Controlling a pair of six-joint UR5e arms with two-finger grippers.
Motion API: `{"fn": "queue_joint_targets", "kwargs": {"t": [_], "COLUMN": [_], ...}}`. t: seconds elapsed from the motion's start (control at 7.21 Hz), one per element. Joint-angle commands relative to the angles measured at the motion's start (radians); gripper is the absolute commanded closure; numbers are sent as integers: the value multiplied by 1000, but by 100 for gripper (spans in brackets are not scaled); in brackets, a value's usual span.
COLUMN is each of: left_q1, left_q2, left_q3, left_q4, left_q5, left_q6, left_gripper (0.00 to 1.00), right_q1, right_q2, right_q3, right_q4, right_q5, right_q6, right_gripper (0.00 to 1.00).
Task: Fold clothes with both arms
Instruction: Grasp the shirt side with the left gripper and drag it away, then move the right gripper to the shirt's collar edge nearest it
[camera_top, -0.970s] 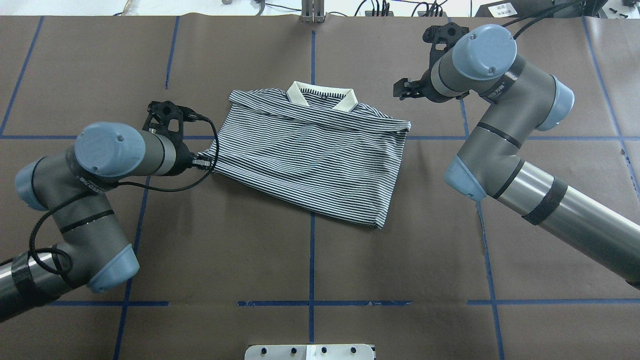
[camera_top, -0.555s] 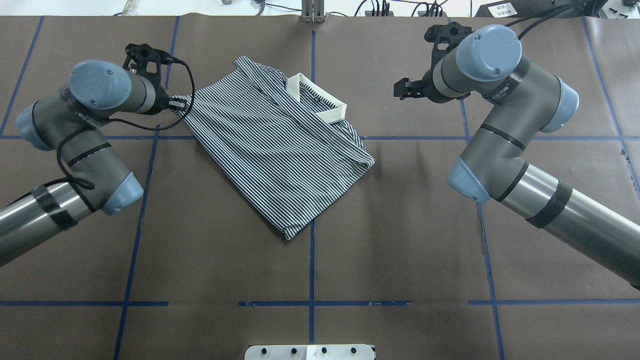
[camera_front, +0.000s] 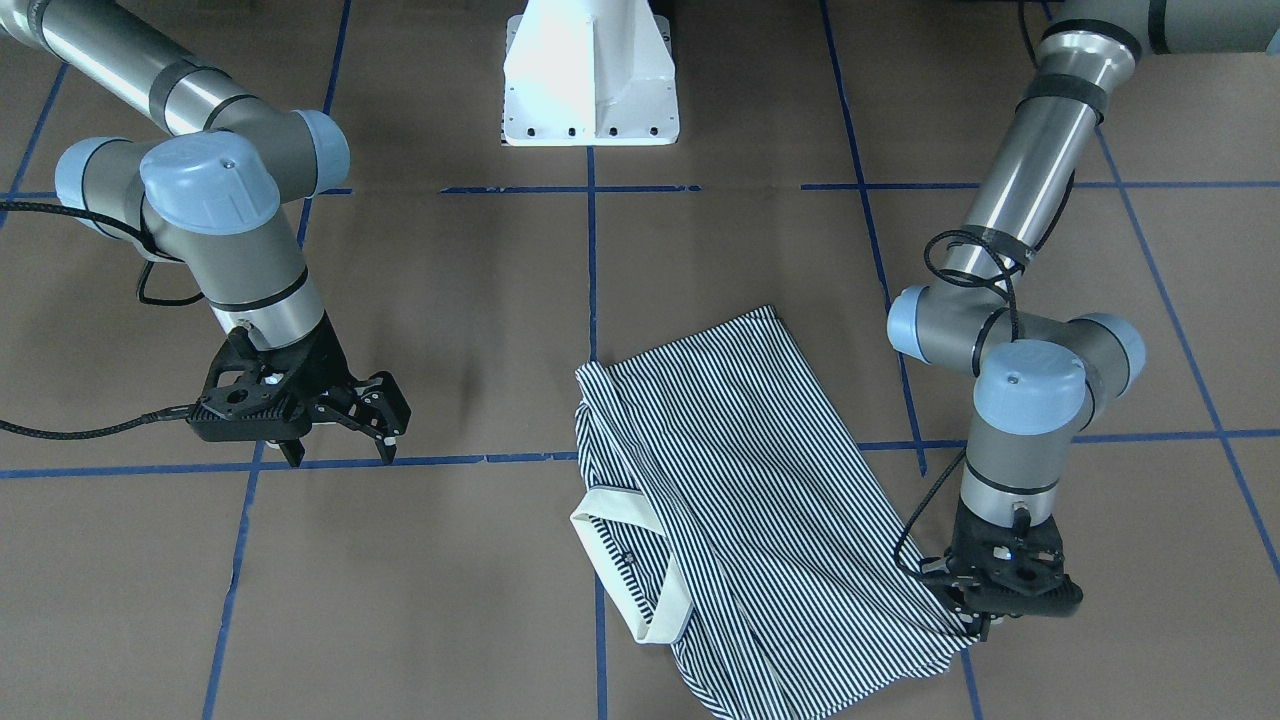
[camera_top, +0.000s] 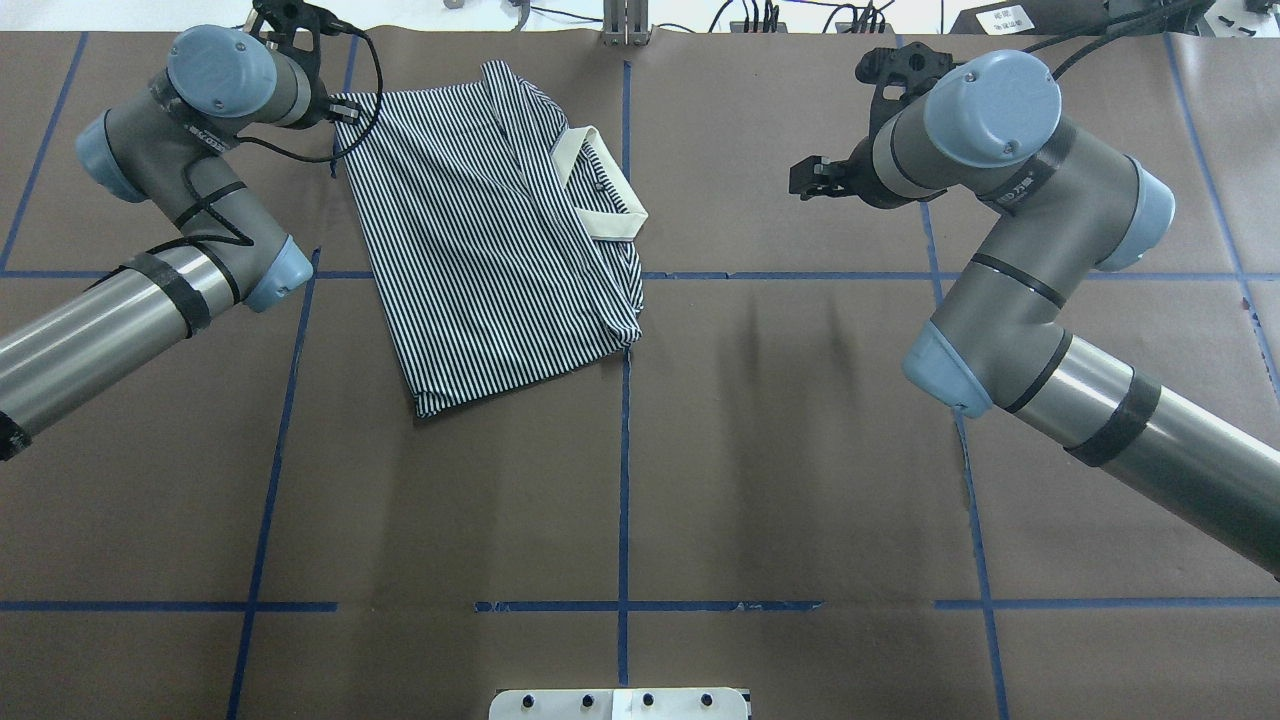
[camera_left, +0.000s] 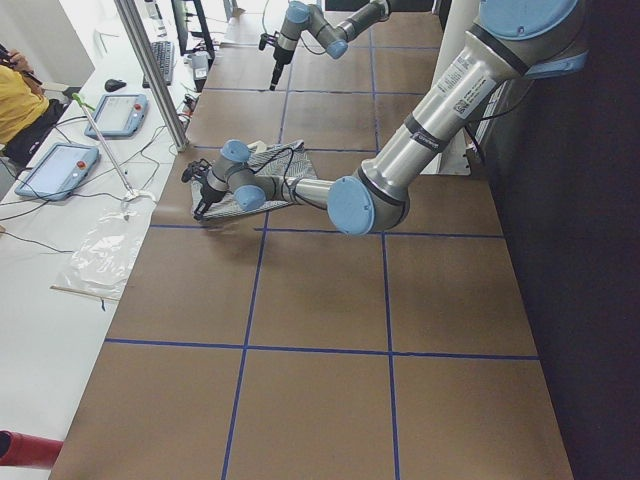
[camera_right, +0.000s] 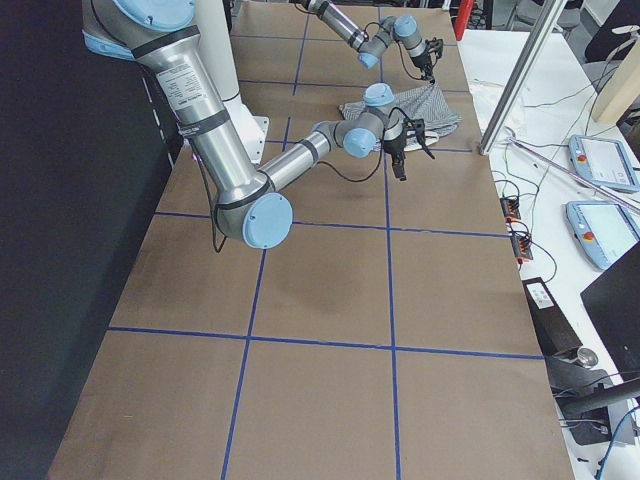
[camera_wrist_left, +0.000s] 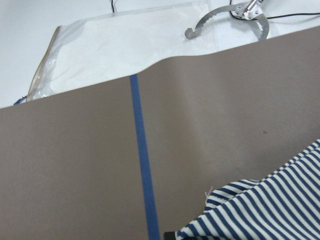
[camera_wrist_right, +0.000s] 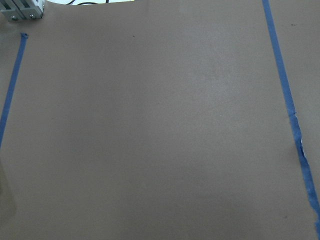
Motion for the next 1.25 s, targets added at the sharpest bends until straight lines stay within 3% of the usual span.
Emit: {"fn": "queue_joint_targets", "kwargs": {"t": [0.0, 0.14, 0.28, 0.42, 0.83, 1.11], "left_q1": [-26, -34, -32, -31, -31, -31], "left_q2": [22, 48, 63, 89, 106, 115], "left_q3": [-43, -82, -136, -167, -184, -184], "left_q4": [-16, -18, -9, -13, -12, -13], "left_q5": [-22, -82, -104, -104, -104, -104], "left_q6": [132, 143, 141, 133, 127, 127], "left_gripper": [0, 0, 0, 0, 0, 0], "right_q1": [-65, -93, -128, -174, -215, -215], "right_q2": [23, 81, 168, 268, 455, 503], "right_q3": [-3, -35, -116, -230, -551, -641], "right_q4": [9, 9, 6, 8, 107, 170], "right_q5": [-27, -64, -146, -243, -334, -340], "right_q6": [136, 228, 422, 535, 620, 620], "right_gripper": [0, 11, 31, 34, 34, 34]}}
